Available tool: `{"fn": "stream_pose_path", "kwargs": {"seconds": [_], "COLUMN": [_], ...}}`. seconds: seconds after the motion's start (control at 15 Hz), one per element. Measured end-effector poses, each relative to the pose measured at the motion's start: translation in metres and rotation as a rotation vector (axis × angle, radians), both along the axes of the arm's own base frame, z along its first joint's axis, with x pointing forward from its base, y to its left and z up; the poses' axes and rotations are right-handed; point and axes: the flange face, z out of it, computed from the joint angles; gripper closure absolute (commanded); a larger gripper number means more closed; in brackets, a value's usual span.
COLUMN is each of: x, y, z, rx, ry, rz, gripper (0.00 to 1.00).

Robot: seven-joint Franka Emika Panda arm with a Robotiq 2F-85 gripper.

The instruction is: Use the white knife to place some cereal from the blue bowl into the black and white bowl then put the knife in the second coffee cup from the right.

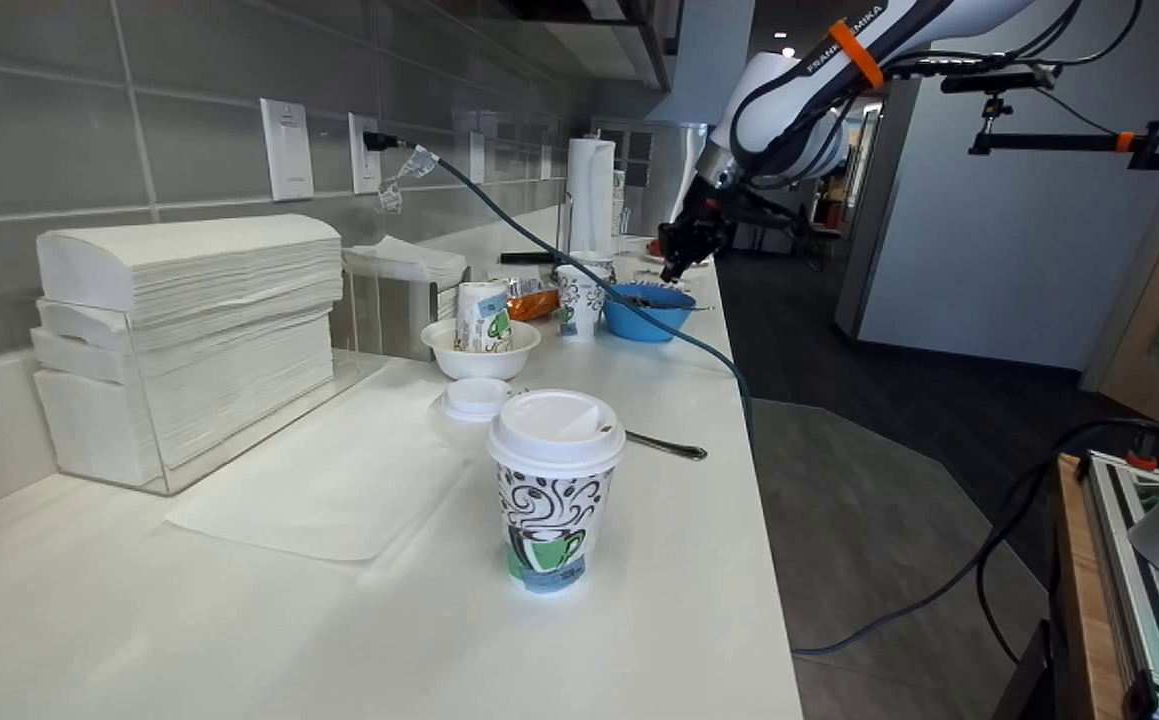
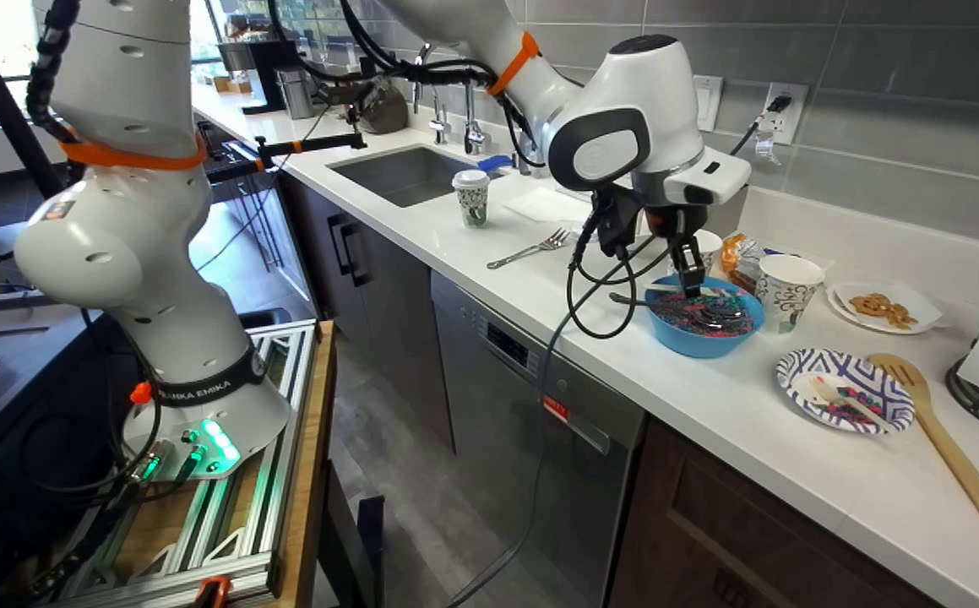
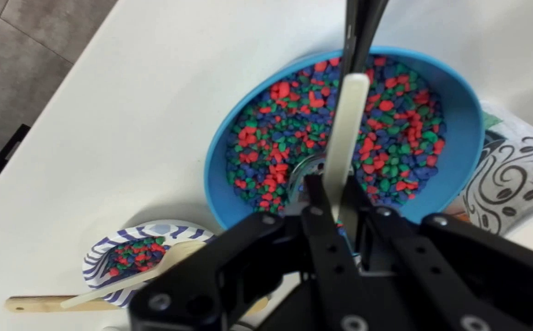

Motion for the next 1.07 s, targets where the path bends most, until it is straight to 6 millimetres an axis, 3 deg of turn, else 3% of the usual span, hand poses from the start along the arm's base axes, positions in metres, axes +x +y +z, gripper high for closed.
{"fn": "stream_pose_path", "kwargs": {"seconds": [1.07], "x": [0.011], "y": [-0.059], "z": [0.033], "rx": [-0.012], "ry": [-0.019], "rz": [-0.126], "gripper": [0.97]}}
